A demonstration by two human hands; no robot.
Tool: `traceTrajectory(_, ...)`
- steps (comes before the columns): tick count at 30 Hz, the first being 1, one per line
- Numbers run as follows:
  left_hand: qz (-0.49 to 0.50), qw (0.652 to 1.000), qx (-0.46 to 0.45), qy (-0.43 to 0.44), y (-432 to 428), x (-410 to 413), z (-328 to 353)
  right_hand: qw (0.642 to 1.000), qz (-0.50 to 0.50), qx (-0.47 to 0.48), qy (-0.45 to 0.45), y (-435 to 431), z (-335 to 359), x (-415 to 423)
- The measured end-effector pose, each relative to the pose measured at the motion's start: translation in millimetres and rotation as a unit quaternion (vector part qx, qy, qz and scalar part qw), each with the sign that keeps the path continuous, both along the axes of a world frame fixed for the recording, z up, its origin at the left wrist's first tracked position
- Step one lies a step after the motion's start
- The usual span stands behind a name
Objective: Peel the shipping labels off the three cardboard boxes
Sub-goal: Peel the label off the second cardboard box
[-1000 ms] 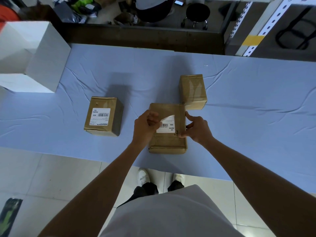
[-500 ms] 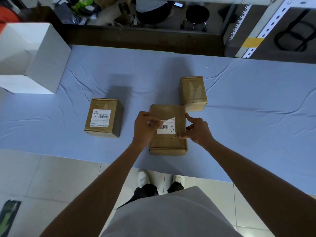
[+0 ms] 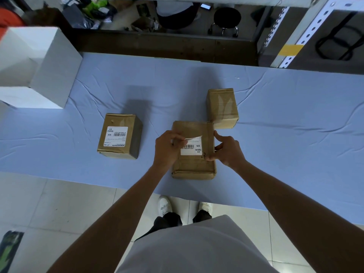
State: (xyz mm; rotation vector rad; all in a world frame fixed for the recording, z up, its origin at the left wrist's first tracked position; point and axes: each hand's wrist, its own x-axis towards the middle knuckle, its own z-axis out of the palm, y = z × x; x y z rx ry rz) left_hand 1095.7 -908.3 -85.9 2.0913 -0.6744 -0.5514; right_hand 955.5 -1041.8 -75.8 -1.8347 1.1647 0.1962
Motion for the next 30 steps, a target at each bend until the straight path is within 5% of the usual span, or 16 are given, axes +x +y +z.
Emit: traceTrajectory(30,-0.018,0.999,0.025,0.039,0.6,10.2,-1.8,1.0,-0.004,0.0,-0.005,1.2,0.5,-0.5)
